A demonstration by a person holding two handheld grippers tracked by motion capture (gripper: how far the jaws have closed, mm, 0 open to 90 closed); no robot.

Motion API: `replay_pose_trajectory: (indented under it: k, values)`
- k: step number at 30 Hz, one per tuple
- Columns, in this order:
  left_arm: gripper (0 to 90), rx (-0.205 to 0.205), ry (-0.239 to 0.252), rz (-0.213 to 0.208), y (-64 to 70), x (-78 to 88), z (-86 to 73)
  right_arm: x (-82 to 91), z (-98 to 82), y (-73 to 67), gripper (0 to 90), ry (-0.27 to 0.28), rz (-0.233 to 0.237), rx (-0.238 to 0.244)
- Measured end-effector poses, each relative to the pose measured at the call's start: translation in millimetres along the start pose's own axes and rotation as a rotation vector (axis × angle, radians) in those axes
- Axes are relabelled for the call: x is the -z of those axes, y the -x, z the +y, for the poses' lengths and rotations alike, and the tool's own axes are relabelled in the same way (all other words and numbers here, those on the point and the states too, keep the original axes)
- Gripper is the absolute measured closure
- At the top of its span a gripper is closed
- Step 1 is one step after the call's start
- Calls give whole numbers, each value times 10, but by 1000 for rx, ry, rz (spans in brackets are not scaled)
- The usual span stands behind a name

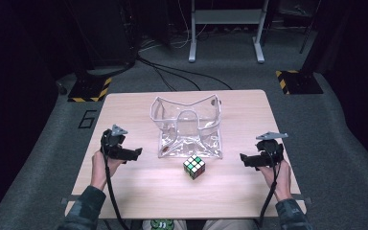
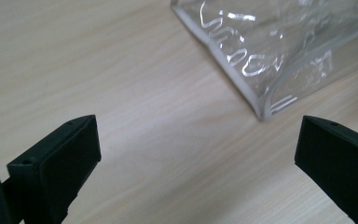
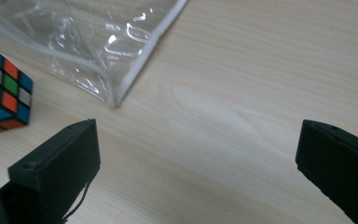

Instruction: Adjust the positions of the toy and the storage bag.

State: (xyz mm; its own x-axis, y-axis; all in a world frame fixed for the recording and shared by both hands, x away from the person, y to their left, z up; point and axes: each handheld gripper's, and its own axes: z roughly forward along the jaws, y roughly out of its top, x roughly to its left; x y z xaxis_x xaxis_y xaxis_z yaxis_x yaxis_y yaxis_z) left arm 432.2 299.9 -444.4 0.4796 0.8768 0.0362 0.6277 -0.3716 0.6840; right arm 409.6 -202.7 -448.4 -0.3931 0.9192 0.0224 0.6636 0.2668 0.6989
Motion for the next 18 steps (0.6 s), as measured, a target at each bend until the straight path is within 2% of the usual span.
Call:
replay_pose_trajectory:
  k: [5, 9, 12, 15, 16, 18]
  values:
    - [0, 43, -47, -7, 4, -210, -282, -130, -240, 42, 0, -30, 8, -30]
    - [0, 97, -57, -27, -13, -331, -501, -231, -398, 47, 0, -39, 19, -54]
    - [0, 109, -57, -5, -21, -384, -614, -312, -486, 41, 0, -37, 17, -52]
    - [0, 93, -58, 40, -5, -432, -679, -392, -547, 31, 0, -36, 4, -47]
    - [0, 100, -43, 38, -12, -440, -700, -412, -564, 20, 0, -44, 9, -60]
    - [0, 107, -14, 51, -25, -449, -720, -460, -600, 5, 0, -39, -20, -36]
